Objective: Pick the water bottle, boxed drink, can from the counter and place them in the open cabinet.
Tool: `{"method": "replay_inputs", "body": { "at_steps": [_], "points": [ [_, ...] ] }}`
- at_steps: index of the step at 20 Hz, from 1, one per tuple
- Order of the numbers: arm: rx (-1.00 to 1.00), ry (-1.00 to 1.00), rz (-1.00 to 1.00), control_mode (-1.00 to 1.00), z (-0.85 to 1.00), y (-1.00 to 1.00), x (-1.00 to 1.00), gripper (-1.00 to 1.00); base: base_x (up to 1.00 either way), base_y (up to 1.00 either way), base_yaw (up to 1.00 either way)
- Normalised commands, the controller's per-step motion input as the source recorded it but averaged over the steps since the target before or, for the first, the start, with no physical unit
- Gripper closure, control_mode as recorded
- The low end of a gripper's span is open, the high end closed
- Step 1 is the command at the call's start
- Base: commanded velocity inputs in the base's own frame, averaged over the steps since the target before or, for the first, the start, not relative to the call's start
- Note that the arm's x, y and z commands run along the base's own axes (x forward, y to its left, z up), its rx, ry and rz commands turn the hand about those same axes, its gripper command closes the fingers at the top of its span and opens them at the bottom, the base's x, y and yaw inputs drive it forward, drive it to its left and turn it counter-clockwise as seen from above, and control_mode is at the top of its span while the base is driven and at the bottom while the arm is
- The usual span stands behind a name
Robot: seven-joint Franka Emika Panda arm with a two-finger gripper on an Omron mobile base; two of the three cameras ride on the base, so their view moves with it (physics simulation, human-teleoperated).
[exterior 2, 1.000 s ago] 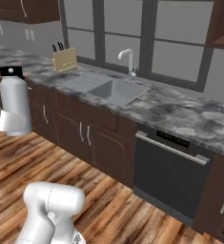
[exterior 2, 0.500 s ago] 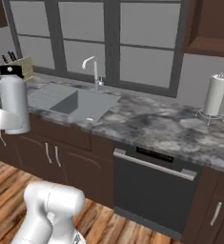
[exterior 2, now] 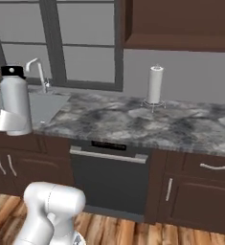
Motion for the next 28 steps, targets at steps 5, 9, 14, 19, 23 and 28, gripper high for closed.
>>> {"method": "replay_inputs", "body": {
  "at_steps": [5,9,14,19,23,28],
  "points": [
    [0.00,0.00,0.00,1.00,0.00,0.00,0.00,1.00,0.74,-0.17,-0.19],
    [0.00,0.00,0.00,1.00,0.00,0.00,0.00,1.00,0.86,-0.85,0.00],
    [0.00,0.00,0.00,1.00,0.00,0.00,0.00,1.00,-0.10,-0.84,-0.23],
    [0.00,0.00,0.00,1.00,0.00,0.00,0.00,1.00,0.49,-0.30,-0.07],
    [0.00,0.00,0.00,1.00,0.00,0.00,0.00,1.00,0.28,-0.68,-0.16],
    [0.00,0.00,0.00,1.00,0.00,0.00,0.00,1.00,0.25,-0.56,-0.33]
  ]
}}
